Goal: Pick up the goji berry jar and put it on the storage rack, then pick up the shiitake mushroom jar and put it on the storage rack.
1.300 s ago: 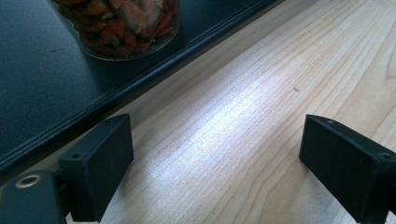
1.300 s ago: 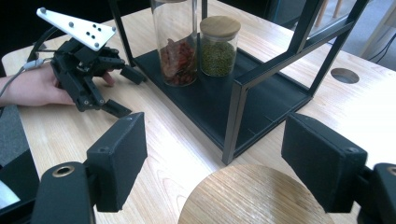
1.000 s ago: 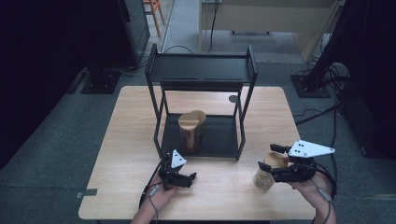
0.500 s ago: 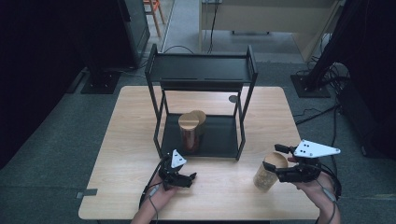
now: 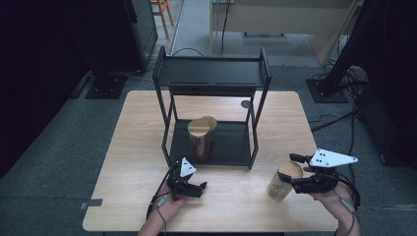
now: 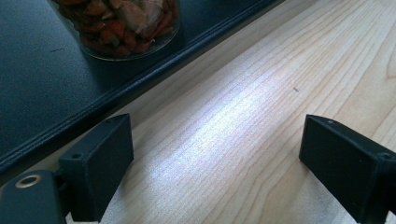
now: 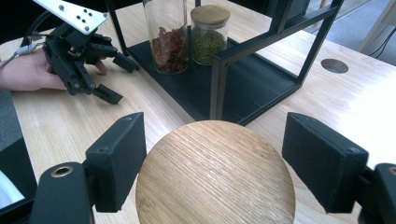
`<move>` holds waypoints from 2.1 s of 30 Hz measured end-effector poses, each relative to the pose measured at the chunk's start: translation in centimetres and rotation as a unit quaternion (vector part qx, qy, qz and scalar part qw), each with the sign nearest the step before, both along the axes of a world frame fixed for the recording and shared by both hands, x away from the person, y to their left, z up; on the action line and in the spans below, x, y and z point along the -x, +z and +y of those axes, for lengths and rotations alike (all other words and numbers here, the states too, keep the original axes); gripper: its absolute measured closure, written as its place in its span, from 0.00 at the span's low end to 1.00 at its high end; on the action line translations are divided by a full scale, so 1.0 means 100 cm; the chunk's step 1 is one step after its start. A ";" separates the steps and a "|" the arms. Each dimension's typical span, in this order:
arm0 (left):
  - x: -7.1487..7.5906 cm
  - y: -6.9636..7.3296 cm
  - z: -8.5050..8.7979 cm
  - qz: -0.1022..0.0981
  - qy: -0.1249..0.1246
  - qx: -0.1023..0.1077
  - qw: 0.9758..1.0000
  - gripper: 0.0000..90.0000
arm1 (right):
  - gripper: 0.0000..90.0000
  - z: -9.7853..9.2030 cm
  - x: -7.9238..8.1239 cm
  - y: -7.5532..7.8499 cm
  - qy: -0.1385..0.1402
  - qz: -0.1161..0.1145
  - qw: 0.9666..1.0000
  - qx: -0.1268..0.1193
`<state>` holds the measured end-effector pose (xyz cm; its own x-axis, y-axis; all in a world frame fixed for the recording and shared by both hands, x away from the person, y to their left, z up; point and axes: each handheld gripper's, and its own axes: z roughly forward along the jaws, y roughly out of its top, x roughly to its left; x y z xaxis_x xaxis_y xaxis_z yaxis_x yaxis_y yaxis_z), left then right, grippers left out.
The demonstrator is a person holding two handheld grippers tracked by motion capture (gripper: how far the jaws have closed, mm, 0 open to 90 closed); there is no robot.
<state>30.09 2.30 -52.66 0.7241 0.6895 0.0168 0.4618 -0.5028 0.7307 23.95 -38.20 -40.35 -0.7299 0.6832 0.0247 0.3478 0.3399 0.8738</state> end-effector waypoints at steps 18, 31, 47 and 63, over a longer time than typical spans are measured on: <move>0.000 0.000 0.000 0.000 0.000 0.000 1.000 0.11 | 0.22 0.002 -0.002 -0.012 0.022 0.006 1.000 0.020; 0.000 0.000 0.000 0.000 0.000 0.000 1.000 0.11 | 0.22 -0.001 -0.006 -0.023 0.031 0.017 0.999 0.025; 0.000 0.000 0.000 0.000 0.000 0.000 1.000 0.11 | 0.22 -0.001 -0.009 -0.033 0.041 0.035 0.997 0.045; 0.000 0.000 0.000 0.000 0.000 0.000 1.000 0.11 | 0.26 -0.003 -0.010 -0.035 0.049 0.040 0.998 0.030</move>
<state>30.09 2.30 -52.66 0.7241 0.6895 0.0169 0.4617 -0.5028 0.7308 24.91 -38.50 -43.86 -0.7911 0.6099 0.0463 0.3774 0.4271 0.8217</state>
